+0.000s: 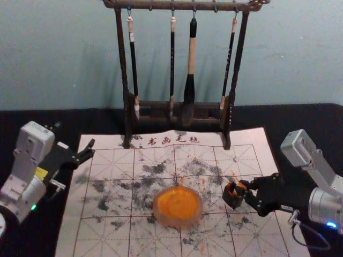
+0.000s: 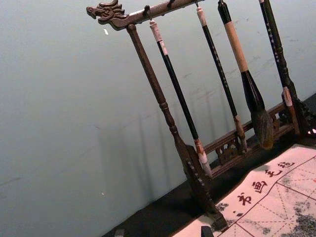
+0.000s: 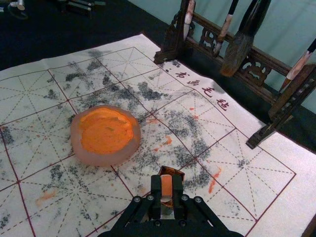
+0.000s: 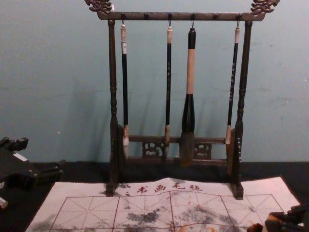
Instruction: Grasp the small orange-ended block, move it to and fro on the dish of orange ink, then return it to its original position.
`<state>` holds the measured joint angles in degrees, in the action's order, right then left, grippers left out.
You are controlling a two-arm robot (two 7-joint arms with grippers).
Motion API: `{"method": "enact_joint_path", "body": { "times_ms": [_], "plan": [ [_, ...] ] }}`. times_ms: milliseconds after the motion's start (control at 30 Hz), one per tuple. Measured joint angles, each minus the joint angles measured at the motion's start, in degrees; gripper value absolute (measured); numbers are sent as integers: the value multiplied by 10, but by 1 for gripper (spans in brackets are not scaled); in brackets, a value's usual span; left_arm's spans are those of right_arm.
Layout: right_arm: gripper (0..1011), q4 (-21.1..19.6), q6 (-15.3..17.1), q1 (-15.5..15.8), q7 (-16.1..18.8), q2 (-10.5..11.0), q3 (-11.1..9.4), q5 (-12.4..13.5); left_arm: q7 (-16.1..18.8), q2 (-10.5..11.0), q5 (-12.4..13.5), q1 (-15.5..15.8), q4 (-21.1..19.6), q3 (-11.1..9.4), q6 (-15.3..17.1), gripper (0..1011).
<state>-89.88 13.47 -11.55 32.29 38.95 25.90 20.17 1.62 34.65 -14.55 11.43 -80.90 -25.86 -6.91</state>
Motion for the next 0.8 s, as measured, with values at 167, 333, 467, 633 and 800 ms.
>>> {"method": "enact_joint_path", "body": {
  "times_ms": [167,333,467,633,800],
  "plan": [
    [106,0,0,0,0,0,0,0,0,0,0,0,0,0,0,1001],
    [186,0,1,0,0,0,0,-1,0,0,0,0,0,0,0,1001],
    [268,0,1,0,0,0,0,-1,0,0,0,0,0,0,0,1001],
    [457,0,1,0,0,0,0,-1,0,0,0,0,0,0,0,1001],
    [612,0,1,0,0,0,0,-1,0,0,0,0,0,0,0,1001]
  ]
}}
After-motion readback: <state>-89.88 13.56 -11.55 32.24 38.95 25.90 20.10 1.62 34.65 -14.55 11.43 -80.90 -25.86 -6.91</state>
